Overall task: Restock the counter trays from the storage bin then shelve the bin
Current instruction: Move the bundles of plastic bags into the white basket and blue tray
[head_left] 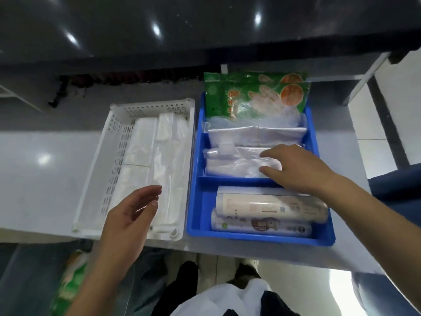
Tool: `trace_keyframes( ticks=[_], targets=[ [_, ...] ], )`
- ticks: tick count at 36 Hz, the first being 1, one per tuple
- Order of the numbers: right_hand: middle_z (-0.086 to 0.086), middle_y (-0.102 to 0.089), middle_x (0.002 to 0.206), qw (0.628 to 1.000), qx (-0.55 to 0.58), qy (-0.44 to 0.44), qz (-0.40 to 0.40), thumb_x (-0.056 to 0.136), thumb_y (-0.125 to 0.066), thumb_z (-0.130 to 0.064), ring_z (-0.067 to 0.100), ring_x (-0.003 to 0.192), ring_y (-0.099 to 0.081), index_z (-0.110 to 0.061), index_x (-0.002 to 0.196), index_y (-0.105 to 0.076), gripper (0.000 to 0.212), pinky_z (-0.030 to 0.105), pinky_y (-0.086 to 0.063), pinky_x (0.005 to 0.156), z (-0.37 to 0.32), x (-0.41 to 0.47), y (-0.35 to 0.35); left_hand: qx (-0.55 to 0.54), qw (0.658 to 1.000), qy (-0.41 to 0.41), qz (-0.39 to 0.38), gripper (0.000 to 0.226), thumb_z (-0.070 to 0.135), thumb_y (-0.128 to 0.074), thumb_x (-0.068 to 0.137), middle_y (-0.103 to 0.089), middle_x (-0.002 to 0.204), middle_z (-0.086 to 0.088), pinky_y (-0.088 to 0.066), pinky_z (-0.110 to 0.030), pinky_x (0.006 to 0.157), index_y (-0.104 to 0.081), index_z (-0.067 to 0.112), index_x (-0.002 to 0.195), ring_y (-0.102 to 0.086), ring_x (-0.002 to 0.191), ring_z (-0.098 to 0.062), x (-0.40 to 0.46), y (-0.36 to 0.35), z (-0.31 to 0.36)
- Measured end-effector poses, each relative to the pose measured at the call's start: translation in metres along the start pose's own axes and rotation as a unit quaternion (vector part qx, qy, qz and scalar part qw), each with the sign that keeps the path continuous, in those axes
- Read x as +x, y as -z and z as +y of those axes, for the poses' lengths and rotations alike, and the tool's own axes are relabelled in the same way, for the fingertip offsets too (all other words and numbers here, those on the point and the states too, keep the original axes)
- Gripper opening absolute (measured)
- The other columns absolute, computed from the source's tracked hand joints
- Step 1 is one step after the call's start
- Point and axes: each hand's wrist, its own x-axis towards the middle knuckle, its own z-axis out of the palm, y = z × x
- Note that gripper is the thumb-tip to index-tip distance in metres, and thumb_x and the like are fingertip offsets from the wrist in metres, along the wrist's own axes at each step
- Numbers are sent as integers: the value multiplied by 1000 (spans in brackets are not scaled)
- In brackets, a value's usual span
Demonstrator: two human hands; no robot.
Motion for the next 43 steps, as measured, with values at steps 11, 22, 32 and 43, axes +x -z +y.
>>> trace_keyframes(
  ticks=[11, 22, 32, 43],
  targets=[
    [-11, -48, 144, 977, 135, 147, 72, 91, -52, -53, 9, 134, -38, -35, 139, -47, 52, 33, -33, 111, -150, -72, -28, 238, 965, 23, -108, 83, 75, -50, 73, -10, 162, 20, -13, -40, 122, -22, 52, 148, -3, 150, -6, -53, 53, -36],
    [-10, -9, 163, 976, 25, 191, -96, 89, -39, -69, 12, 150, 1, -42, 151, -20, 70, 35, -6, 121, -298, -177, -200, 279, 959, 32, -46, 87, 80, -40, 78, -7, 165, 6, -9, -45, 122, -16, 42, 153, 3, 152, -18, -149, 157, -182],
    [-12, -16, 161, 947, -27, 259, -187, 92, -47, -59, 11, 148, -11, -39, 149, -28, 63, 37, -18, 119, -420, -214, -266, 126, 975, 169, 67, 75, 66, -51, 87, -12, 164, 6, -14, -42, 121, -21, 40, 151, -6, 151, -19, -254, 262, -298],
    [-7, -32, 156, 927, -85, 285, -227, 92, -53, -54, 10, 140, -30, -35, 144, -39, 58, 25, -23, 112, -515, -168, -311, -1, 964, 233, 128, 62, 45, -57, 94, -28, 149, 18, -22, -30, 115, -31, 35, 149, -23, 143, -12, -287, 311, -378]
  ],
)
